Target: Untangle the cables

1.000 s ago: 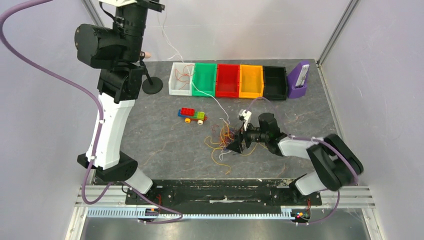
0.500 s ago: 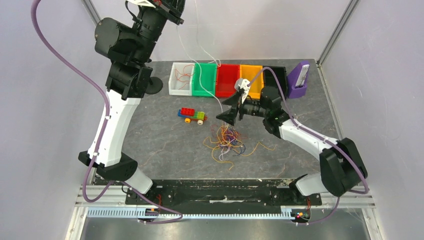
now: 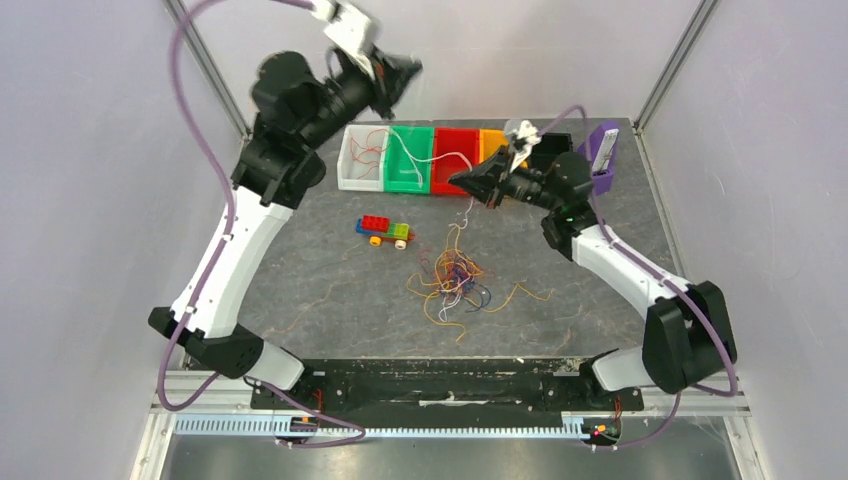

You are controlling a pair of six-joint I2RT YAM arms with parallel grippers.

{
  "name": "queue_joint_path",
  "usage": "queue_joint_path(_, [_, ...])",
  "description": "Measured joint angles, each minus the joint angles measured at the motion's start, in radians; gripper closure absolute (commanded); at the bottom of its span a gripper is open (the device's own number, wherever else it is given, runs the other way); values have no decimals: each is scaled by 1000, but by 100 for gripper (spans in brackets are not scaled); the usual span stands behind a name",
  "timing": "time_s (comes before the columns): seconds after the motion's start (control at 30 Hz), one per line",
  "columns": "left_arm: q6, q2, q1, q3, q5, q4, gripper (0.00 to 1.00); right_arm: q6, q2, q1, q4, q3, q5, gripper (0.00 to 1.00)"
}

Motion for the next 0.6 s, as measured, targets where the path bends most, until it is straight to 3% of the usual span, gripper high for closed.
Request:
queue_joint_path(0.13, [13,-40,0,-265,116,-70,98,104,-63,-48,110,29,-4,100])
queue_joint_path(0.33, [-63,-59,-1,-698,278,2,98,187,-101,-49,241,64,5,100])
queue_joint_path(0.6, [-98,-163,-1,-732,388,167,98,193,-105,-69,230,2,-58,99])
